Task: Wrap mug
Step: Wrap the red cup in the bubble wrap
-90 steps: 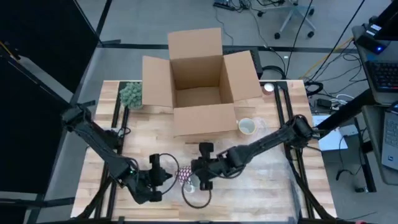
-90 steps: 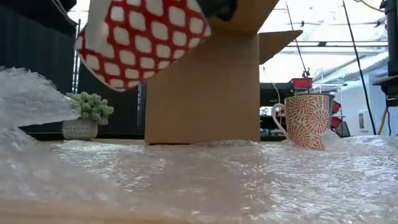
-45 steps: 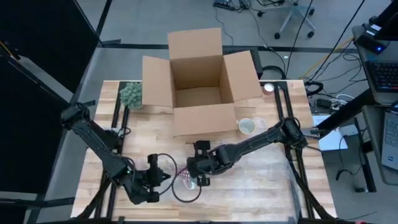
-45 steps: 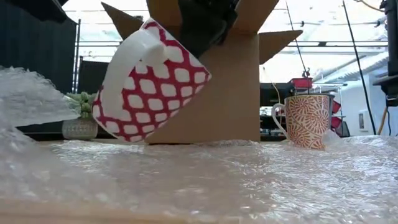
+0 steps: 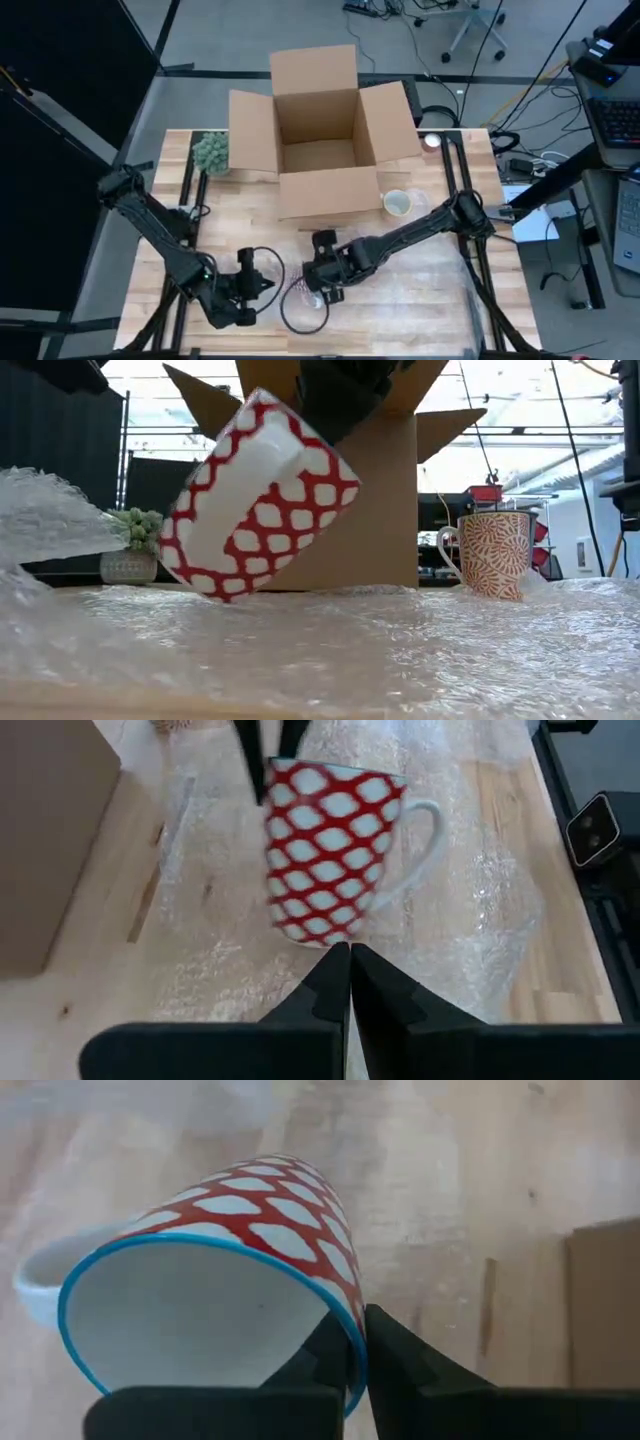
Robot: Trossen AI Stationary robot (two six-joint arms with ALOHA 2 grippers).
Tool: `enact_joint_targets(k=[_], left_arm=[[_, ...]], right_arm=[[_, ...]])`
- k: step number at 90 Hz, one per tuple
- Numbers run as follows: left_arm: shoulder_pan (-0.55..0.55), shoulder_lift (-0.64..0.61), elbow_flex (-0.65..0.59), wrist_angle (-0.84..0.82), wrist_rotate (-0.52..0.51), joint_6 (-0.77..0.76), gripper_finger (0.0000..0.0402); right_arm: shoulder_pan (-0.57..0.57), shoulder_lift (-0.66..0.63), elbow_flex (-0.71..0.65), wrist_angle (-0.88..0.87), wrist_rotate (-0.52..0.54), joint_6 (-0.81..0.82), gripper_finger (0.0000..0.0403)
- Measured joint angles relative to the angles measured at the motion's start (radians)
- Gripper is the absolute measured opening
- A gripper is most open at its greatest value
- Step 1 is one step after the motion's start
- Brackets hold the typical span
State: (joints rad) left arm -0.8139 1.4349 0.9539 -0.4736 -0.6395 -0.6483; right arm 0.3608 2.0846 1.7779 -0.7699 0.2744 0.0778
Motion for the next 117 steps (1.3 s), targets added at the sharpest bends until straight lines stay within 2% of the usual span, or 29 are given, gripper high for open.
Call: enact_joint_targets(k=[12,38,56,86,99,117], left_arm=[[0.001,0.000,0.000,0.005,-0.004,0.000,0.0000],[0.001,0.000,0.000,0.024,-0.005,0.000,0.0000],[0.005,0.000,0.000,0.024,-0.005,0.000,0.0000],[0.019,0.000,0.000,0.024,-0.013,0.001,0.0000],[0.018,0.000,0.000,0.024,-0.013,0.001,0.0000],[0.018,0.000,0.000,0.024,-0.013,0.001,0.0000]], right_arm=[[-0.007,0.000,0.001,-0.021,0.008,0.010,0.0003],[-0.008,0.004,0.001,-0.014,-0.022,0.143,0.0004],[-0.014,0.005,0.001,-0.104,-0.013,0.154,0.0004],[-0.036,0.005,0.001,-0.043,-0.019,0.141,0.0005],[-0.038,0.006,0.001,-0.025,-0.025,0.139,0.0020],[-0.041,0.019,0.001,-0.016,-0.086,0.120,0.0052]])
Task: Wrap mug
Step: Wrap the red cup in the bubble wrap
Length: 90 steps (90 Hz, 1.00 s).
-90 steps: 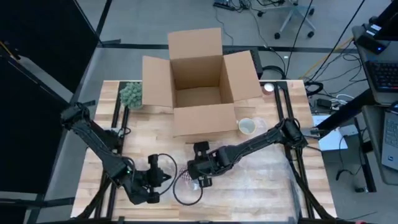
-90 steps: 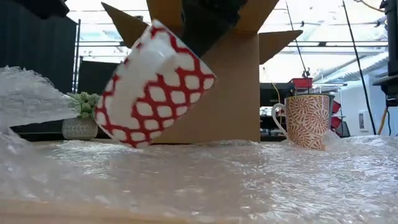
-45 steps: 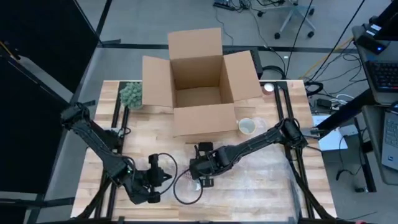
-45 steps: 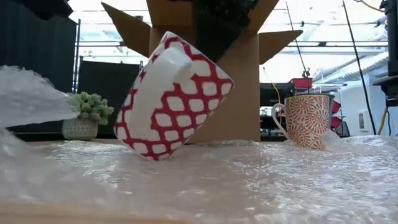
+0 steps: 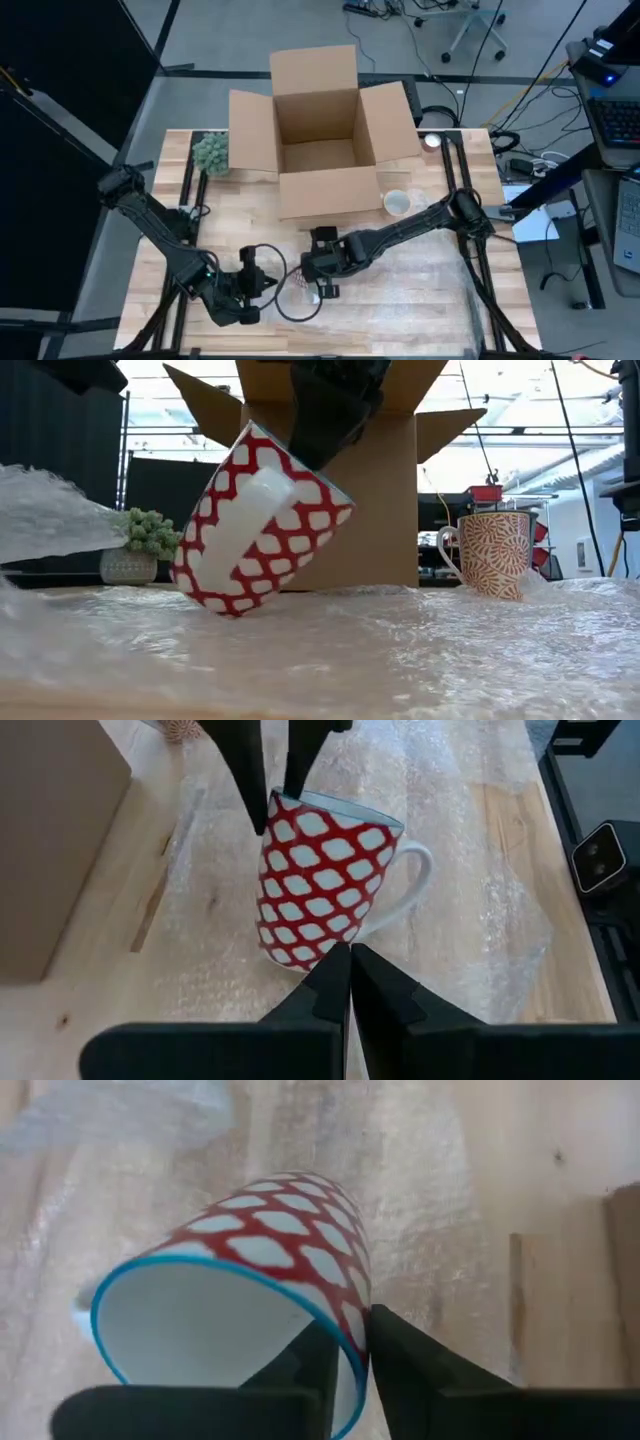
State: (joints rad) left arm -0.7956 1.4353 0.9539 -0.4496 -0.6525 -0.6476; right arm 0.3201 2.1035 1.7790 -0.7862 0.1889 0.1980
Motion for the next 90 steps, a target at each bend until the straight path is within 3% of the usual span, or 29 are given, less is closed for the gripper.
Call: enact_joint_targets(k=[61,77,90], left_arm=[[0.000,0.000,0.000,0.000,0.000,0.000,0.0000],[0.000,0.000,0.000,-0.004,0.000,0.001,0.0000],[0.000,0.000,0.000,-0.010,0.035,0.000,0.0000]], right_arm=[[-0.035,0.026,0.000,0.342,-0.008,0.015,0.0161],[-0.032,0.038,-0.002,0.351,-0.013,-0.026,0.0187],[-0.032,-0.036,-0.002,0.296,-0.012,-0.034,0.0198]])
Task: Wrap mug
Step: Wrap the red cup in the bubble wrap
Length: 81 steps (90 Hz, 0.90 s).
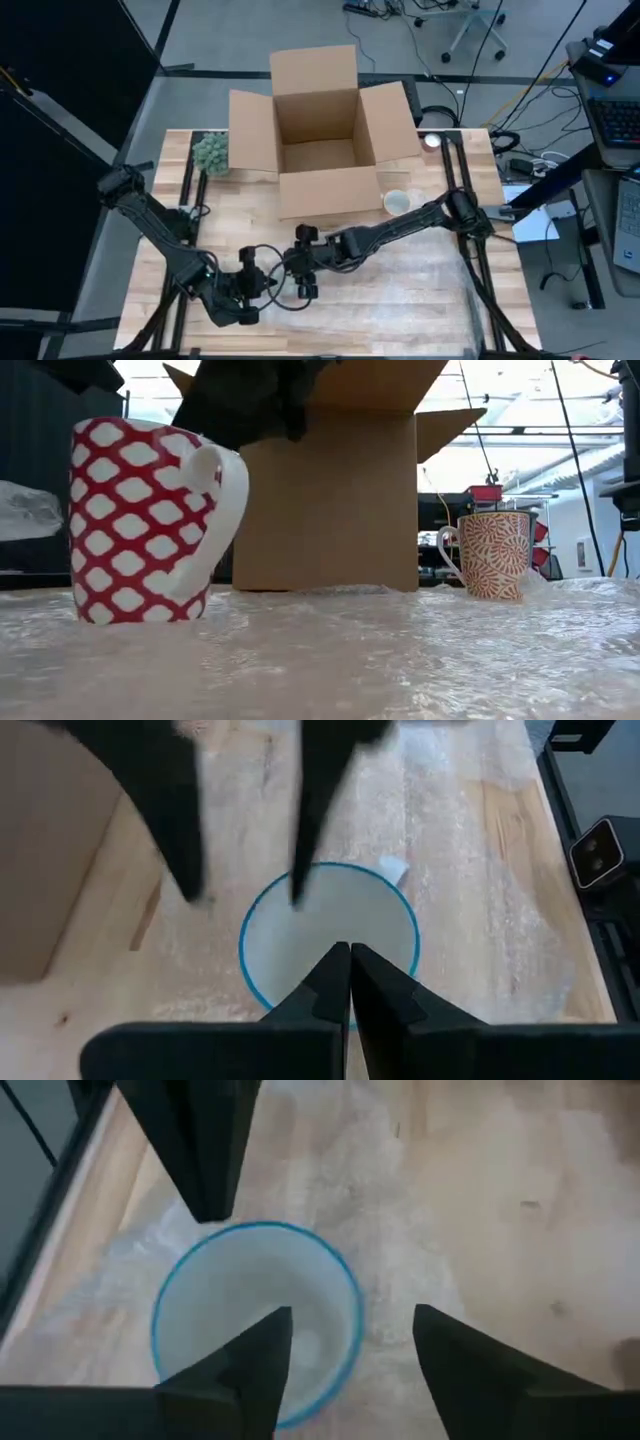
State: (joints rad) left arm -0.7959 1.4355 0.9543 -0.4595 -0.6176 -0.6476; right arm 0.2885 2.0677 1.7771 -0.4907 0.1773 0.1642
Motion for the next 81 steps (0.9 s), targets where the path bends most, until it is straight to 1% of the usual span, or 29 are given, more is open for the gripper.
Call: enact_joint_targets(k=[8,16,24,29,37,43,53,62,69,81], left_arm=[[0.000,-0.008,0.000,0.003,0.090,-0.011,0.0000],[0.000,-0.011,0.001,0.002,0.168,-0.062,0.0000],[-0.005,-0.010,0.001,-0.003,0.269,-0.130,0.0007],[-0.010,-0.007,0.001,0.001,0.320,-0.182,0.0019],[-0.027,0.005,0.001,0.003,0.410,-0.265,0.0048],[-0.050,0.012,0.001,0.014,0.484,-0.342,0.0072],[-0.106,0.014,0.001,0.007,0.509,-0.540,0.0098],[-0.181,0.014,0.001,-0.021,0.488,-0.737,0.0106],[-0.241,0.014,0.001,-0.081,0.482,-0.899,0.0106],[-0.327,0.037,0.001,-0.228,0.432,-1.135,0.0106]], right_arm=[[0.012,-0.079,0.002,-0.102,0.005,0.006,0.0199],[0.031,-0.147,0.002,-0.214,0.006,0.052,0.0199],[0.061,-0.194,0.002,-0.308,0.010,0.111,0.0199],[0.088,-0.206,0.000,-0.359,0.028,0.148,0.0199],[0.140,-0.206,-0.020,-0.419,0.077,0.200,0.0199],[0.180,-0.204,-0.058,-0.425,0.112,0.236,0.0199],[0.240,-0.203,-0.129,-0.426,0.181,0.322,0.0199],[0.285,-0.203,-0.198,-0.402,0.272,0.409,0.0199],[0.312,-0.203,-0.245,-0.381,0.325,0.472,0.0199],[0.340,-0.203,-0.308,-0.303,0.358,0.532,0.0199]])
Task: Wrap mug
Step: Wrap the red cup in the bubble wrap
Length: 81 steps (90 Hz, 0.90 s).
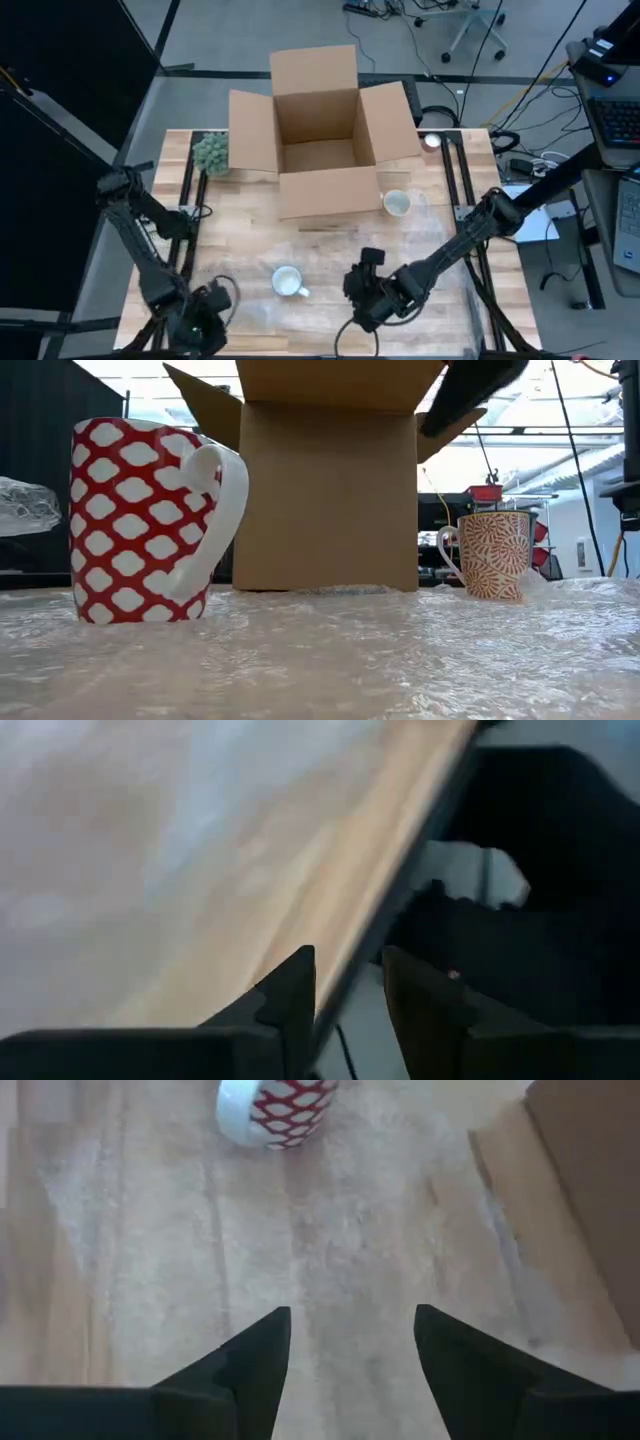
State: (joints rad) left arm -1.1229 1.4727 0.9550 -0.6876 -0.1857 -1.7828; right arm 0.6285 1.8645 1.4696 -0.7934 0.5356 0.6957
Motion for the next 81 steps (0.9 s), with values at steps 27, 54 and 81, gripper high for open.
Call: enact_joint_targets(k=[27,54,81], left_arm=[[-0.038,0.130,0.000,-0.049,-0.072,-0.063,0.0106],[-0.033,0.170,-0.001,-0.046,-0.073,-0.118,0.0162],[-0.045,0.269,0.003,-0.038,-0.072,-0.121,0.0208]], right_arm=[[0.006,0.001,-0.036,0.089,0.023,-0.034,0.0199],[0.006,0.001,-0.036,0.087,0.048,-0.052,0.0199],[0.005,0.002,-0.062,0.119,0.088,-0.053,0.0199]])
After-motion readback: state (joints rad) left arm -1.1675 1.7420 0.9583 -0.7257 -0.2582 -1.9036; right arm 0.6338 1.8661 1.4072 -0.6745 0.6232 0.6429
